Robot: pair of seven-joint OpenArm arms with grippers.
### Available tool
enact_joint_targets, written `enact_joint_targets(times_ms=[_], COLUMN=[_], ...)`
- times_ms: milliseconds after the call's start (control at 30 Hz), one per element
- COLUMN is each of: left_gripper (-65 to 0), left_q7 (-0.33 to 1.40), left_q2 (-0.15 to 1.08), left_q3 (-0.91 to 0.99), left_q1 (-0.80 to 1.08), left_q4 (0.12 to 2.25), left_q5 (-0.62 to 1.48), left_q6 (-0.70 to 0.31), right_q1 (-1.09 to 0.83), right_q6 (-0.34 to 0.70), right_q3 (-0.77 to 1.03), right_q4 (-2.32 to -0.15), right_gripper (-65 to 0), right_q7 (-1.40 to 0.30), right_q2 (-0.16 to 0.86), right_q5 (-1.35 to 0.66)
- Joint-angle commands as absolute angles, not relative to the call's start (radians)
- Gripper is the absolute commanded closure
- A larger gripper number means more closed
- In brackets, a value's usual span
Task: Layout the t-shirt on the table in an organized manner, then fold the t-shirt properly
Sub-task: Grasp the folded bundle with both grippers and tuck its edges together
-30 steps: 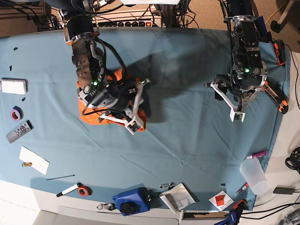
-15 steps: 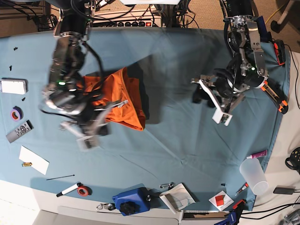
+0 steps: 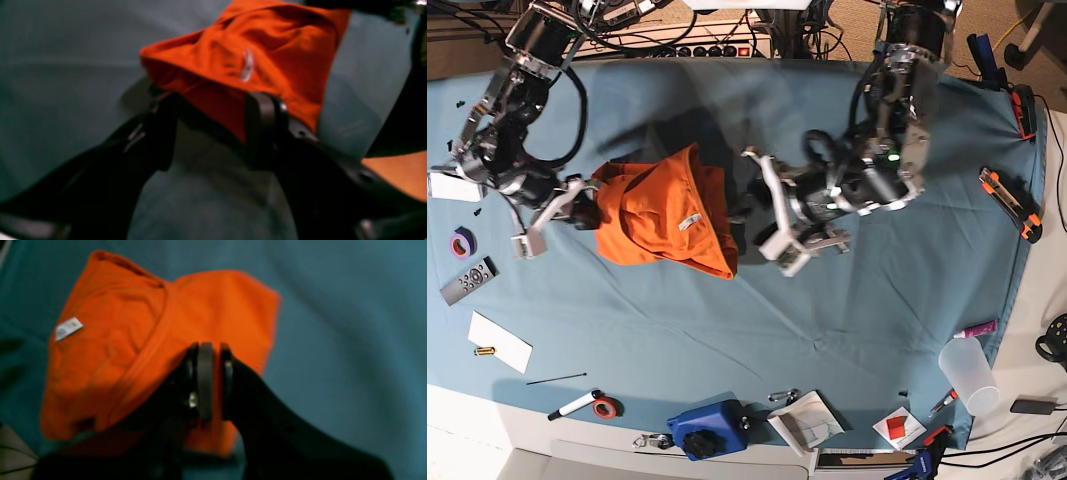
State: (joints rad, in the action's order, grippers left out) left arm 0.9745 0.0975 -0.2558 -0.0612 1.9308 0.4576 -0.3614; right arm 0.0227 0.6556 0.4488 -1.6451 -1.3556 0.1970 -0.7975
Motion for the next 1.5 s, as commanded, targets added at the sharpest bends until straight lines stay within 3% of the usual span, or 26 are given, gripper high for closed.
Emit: enact_joint_targets(times_ms=[0, 133, 367, 467, 633, 767, 900, 1067, 1267, 1367, 1467], left_gripper=[-30.4, -30.4, -30.4, -30.2, -22.9, -21.0, -21.0, -21.0, -21.1, -28.6, -38.6], left_q7=[0.949, 0.944, 0.888, 0.821, 0.814, 0.814, 0.821, 0.908, 0.977, 1.005, 1.006], left_q2=[0.081, 0.039, -0.038, -0.068, -0.086, -0.086, -0.086, -0.086, -0.086, -0.091, -0.103], left_q3=[-0.281, -0.369, -0.447, -0.453, -0.453, -0.453, -0.456, -0.456, -0.455, -0.455, -0.455], left_q1=[-0.084, -0.092, -0.092, -0.098, -0.151, -0.184, -0.187, -0.190, -0.192, -0.191, -0.190], left_q4=[1.948, 1.948, 1.868, 1.758, 1.601, 1.485, 1.390, 1.435, 1.699, 1.816, 1.832], left_q5=[0.452, 0.412, 0.369, 0.283, 0.206, 0.128, 0.126, 0.208, 0.264, 0.191, 0.053], left_q6=[-0.361, -0.359, -0.359, -0.348, -0.250, -0.174, -0.189, -0.200, -0.199, -0.191, -0.085], right_q1=[0.036, 0.036, 0.036, 0.036, 0.036, 0.036, 0.035, 0.035, 0.035, 0.036, 0.035], right_q6=[0.659, 0.659, 0.657, 0.657, 0.657, 0.658, 0.658, 0.659, 0.659, 0.659, 0.659], right_q3=[0.426, 0.306, 0.233, 0.261, 0.382, 0.511, 0.593, 0.609, 0.609, 0.609, 0.609], right_q4=[-1.623, -1.504, -1.513, -1.520, -1.520, -1.520, -1.520, -1.520, -1.520, -1.520, -1.520], right_gripper=[-4.2, -4.2, -4.2, -4.2, -4.2, -4.2, -4.2, -4.2, -4.2, -4.2, -4.2], right_q7=[-1.344, -1.332, -1.345, -1.374, -1.394, -1.396, -1.396, -1.396, -1.396, -1.396, -1.396], right_q2=[0.208, 0.208, 0.209, 0.209, 0.211, 0.211, 0.212, 0.220, 0.223, 0.222, 0.222], right_q5=[-0.819, -0.819, -0.819, -0.820, -0.819, -0.819, -0.820, -0.823, -0.823, -0.823, -0.823])
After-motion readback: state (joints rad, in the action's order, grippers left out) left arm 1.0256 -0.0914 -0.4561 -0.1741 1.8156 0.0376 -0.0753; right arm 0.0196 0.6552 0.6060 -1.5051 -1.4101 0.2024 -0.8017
